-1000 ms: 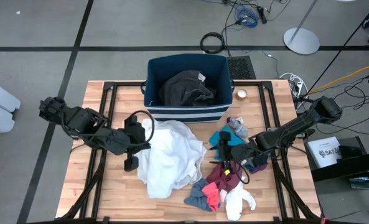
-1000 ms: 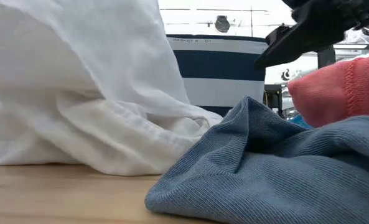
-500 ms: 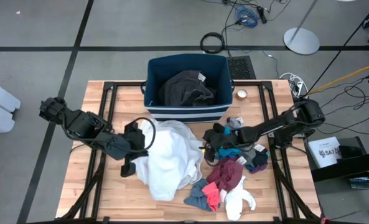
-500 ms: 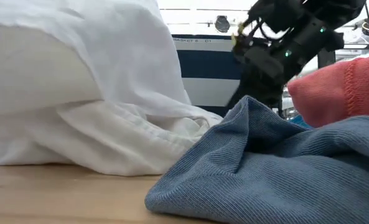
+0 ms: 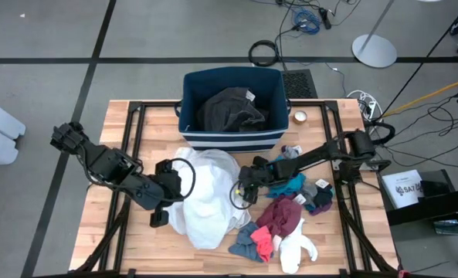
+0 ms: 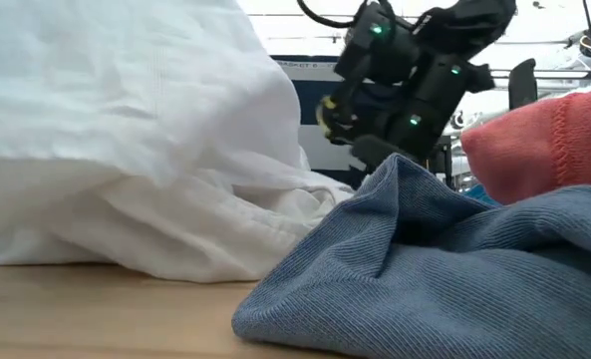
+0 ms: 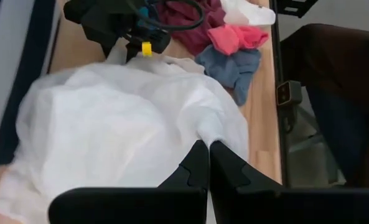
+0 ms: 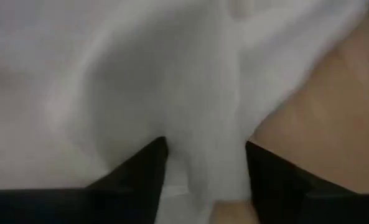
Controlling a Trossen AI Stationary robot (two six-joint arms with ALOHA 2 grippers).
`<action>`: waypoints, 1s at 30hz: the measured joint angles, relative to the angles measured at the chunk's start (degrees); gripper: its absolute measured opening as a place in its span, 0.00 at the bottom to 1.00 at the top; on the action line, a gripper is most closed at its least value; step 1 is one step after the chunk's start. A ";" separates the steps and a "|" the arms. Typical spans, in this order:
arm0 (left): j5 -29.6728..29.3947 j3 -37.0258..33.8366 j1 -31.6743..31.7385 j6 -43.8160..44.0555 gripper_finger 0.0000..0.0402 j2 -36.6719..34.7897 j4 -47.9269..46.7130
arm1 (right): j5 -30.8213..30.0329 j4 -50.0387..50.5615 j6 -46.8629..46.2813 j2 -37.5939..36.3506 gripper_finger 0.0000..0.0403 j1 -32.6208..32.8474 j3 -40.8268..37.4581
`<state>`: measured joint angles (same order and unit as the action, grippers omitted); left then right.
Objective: Sort clothes
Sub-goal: Put the white polo shirt into the blue laundry organizer
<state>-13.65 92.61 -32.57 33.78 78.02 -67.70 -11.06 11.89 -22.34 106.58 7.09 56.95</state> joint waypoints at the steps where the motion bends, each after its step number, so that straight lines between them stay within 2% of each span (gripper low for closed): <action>1: -0.02 -0.29 -0.27 0.43 0.00 0.00 0.04 | 0.35 0.98 0.71 0.66 0.38 0.00 1.00; 5: -0.06 -0.93 -2.12 1.98 0.00 0.00 -0.13 | 0.53 5.32 3.58 1.44 0.10 0.95 4.10; 7: -0.29 -0.93 -3.25 1.99 0.00 0.00 -0.02 | 0.86 9.26 5.01 0.68 0.03 1.85 5.72; 9: -1.36 -0.93 -4.45 2.09 0.00 0.00 -0.03 | -0.27 12.53 5.29 -0.96 0.03 2.85 8.48; 15: -6.24 -0.93 -7.61 3.57 0.00 0.00 -0.38 | -9.87 24.88 9.70 -8.13 0.01 6.07 18.07; 19: -9.11 -1.63 -9.06 6.04 0.00 -0.07 -0.34 | -13.24 28.76 13.22 -14.20 0.00 6.58 24.57; 26: -10.88 -9.20 -10.89 12.01 0.00 -0.09 0.93 | -14.24 29.50 19.04 -24.83 0.00 6.05 32.50; 30: -11.01 -16.42 -11.07 12.23 0.00 -0.05 10.05 | -9.73 31.27 18.24 -29.62 0.00 5.99 34.40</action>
<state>-24.67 76.19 -43.64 46.01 77.97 -57.65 -20.78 43.17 -4.10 76.96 13.08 91.35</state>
